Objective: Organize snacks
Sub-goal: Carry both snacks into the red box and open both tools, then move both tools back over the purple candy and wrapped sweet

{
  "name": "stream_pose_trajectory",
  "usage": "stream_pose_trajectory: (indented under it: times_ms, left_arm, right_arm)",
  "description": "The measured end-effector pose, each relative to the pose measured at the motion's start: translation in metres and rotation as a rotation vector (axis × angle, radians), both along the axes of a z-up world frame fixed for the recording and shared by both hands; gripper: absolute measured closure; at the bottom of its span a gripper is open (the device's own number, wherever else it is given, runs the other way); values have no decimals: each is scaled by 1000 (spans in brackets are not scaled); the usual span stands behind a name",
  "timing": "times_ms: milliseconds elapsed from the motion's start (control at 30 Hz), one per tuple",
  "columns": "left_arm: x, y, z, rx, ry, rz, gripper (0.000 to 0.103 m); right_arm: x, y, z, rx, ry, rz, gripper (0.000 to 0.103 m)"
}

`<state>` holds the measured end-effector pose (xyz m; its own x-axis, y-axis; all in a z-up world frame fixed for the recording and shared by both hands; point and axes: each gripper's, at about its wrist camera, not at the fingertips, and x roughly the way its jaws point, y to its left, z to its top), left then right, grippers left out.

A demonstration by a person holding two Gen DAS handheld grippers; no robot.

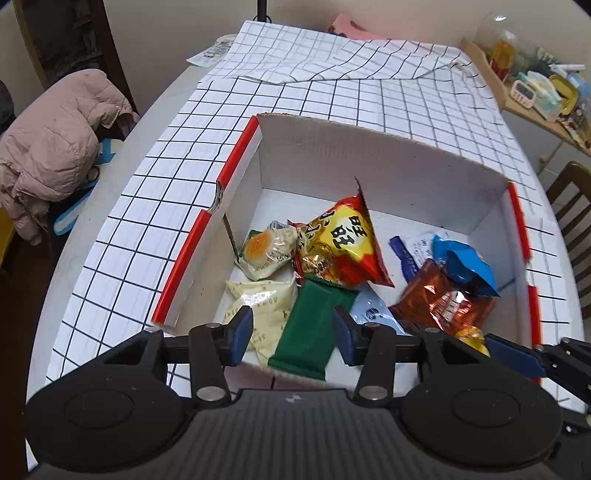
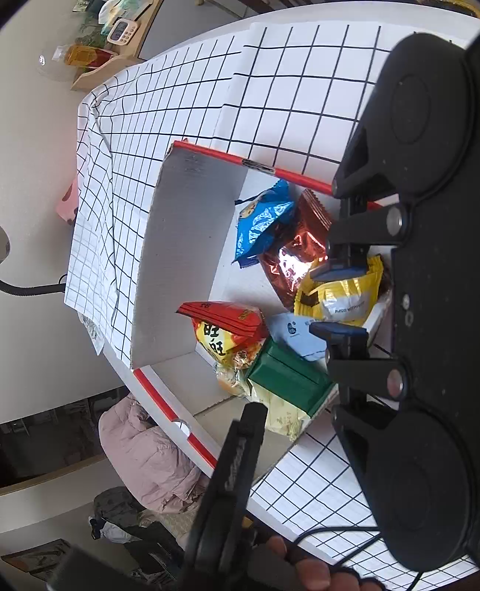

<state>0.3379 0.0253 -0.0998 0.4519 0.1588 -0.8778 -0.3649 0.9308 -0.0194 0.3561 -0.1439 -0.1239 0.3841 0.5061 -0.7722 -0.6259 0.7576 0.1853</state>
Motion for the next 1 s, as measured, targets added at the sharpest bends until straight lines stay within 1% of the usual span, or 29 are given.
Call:
stream_pose_trajectory:
  times_ms: [233, 367, 500, 600, 633, 667, 733, 867, 900, 967, 1000]
  left_arm:
    - [-26, 3, 18, -36, -52, -29, 54]
    - [-41, 1, 32, -31, -92, -65, 54]
    - [-58, 0, 48, -30, -134, -106, 54]
    - [-71, -1, 57, -27, -159, -135, 53]
    - [-75, -1, 60, -24, -165, -145, 53]
    - [-80, -1, 62, -22, -172, -154, 47]
    - [-89, 0, 66, -18, -191, -167, 41]
    - [-108, 1, 72, -8, -213, -198, 40]
    - [-112, 1, 73, -7, -220, -207, 40]
    - [-121, 2, 76, -4, -231, -222, 40]
    - [-125, 3, 76, -5, -236, -228, 40]
  right_arm:
    - [-13, -8, 16, 52, -9, -41, 80]
    - [-24, -12, 31, 85, -27, -69, 79]
    - [-39, -17, 47, 139, -40, -78, 78]
    - [-53, -16, 56, 149, -62, -79, 78]
    - [-58, -16, 59, 150, -70, -83, 77]
    - [-63, -16, 62, 153, -76, -91, 77]
    - [-72, -17, 67, 157, -82, -117, 77]
    - [-88, -19, 73, 156, -114, -162, 75]
    - [-92, -19, 75, 157, -122, -173, 73]
    - [-100, -21, 78, 168, -130, -191, 62]
    - [-104, -21, 79, 171, -135, -199, 39]
